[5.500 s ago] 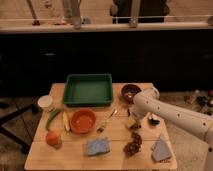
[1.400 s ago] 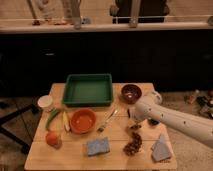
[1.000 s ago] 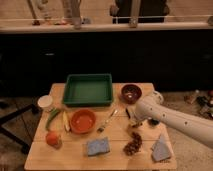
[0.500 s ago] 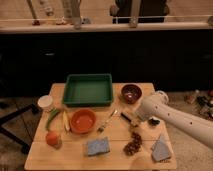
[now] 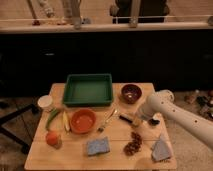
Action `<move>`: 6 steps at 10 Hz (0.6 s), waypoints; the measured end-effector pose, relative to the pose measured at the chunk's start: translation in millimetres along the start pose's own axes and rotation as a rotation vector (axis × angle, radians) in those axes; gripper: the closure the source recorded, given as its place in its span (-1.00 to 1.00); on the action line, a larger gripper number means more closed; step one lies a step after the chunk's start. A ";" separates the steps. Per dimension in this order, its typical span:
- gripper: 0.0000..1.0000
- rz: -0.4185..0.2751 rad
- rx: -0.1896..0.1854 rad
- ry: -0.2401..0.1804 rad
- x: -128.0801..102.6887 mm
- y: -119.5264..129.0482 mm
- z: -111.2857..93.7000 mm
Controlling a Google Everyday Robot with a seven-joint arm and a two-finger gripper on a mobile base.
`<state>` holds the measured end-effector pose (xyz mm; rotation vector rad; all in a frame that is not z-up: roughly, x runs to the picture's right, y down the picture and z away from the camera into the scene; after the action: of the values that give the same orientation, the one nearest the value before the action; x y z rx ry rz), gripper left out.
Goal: Wipe red bowl with eraser
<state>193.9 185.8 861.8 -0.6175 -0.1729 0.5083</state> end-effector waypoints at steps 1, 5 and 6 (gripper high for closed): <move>1.00 -0.028 -0.030 -0.024 1.6 0.9 -1.8; 1.00 -0.107 -0.107 -0.084 0.1 4.7 -5.2; 1.00 -0.122 -0.107 -0.092 -0.1 5.9 -6.9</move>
<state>193.5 186.4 852.8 -0.6840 -0.3247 0.4112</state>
